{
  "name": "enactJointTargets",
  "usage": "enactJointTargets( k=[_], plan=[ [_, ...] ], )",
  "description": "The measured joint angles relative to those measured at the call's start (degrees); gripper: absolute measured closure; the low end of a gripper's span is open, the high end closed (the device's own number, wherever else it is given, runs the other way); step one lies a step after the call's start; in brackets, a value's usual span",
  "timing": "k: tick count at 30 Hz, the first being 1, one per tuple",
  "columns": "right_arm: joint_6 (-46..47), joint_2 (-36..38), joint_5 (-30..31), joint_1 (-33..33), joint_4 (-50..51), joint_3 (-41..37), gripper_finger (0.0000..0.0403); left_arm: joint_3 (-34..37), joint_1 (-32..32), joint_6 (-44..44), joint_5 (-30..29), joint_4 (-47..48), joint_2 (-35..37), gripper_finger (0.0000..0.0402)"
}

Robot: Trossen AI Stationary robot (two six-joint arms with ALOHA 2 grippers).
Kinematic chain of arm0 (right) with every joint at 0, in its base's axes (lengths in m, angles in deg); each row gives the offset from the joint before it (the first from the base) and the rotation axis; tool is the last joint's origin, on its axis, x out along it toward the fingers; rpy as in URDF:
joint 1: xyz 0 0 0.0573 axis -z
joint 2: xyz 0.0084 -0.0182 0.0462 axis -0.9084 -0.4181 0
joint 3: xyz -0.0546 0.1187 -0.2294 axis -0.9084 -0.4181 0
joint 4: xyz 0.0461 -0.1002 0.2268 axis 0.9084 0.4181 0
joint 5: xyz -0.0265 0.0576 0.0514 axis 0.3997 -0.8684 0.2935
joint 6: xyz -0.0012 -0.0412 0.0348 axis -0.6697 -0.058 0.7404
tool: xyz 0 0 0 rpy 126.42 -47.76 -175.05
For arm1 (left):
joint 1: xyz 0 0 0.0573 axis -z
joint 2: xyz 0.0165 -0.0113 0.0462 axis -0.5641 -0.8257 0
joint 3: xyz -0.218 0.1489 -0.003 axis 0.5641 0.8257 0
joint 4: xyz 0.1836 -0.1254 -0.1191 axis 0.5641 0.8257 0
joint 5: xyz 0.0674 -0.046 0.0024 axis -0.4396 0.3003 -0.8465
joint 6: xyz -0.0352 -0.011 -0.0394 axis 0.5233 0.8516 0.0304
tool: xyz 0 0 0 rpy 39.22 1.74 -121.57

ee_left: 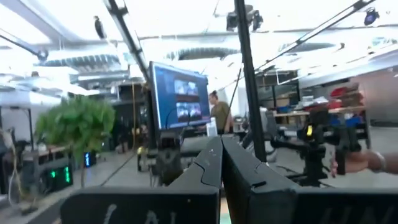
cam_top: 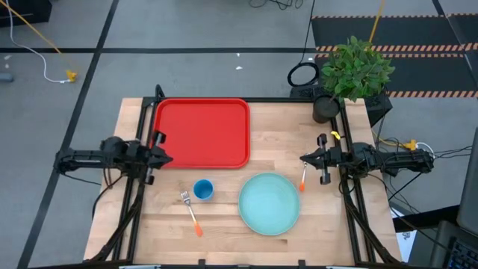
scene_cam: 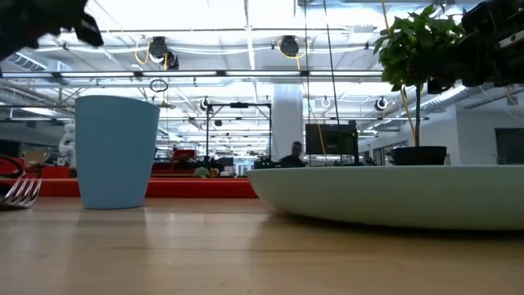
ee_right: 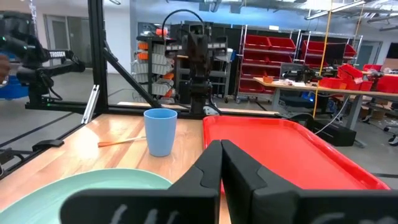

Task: Pick and place plate/cup/fork/spoon on tray
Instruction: Put the blue cup on the red serving tray

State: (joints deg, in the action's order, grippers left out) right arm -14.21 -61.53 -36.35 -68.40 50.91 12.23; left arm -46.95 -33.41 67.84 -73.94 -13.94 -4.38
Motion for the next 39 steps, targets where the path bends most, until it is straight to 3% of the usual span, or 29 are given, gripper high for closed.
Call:
enactJointTargets(
  k=[6,19,27,33,39],
  plan=[
    [0.0,0.0,0.0,0.0,0.0,0.0,0.0403,-12.4,1.2,-3.0,-0.3,3.7,-8.1,0.0400],
    [0.4,0.0,-0.1,0.0,-4.3,0.0,0.0403,-49.1,2.7,-5.7,-0.8,33.7,-33.2,0.0399],
    [15.0,0.0,0.0,0.0,-8.7,0.0,0.0403,-68.0,4.8,-8.7,-4.0,54.7,-45.9,0.0399],
    [15.8,-0.6,0.0,0.0,-6.7,2.4,0.0403,-77.6,6.8,-8.4,-5.9,65.9,-53.1,0.0399],
    [16.1,-5.8,0.0,0.0,-2.4,12.1,0.0403,-79.7,9.2,-7.4,-6.0,69.8,-57.2,0.0399]
  ],
)
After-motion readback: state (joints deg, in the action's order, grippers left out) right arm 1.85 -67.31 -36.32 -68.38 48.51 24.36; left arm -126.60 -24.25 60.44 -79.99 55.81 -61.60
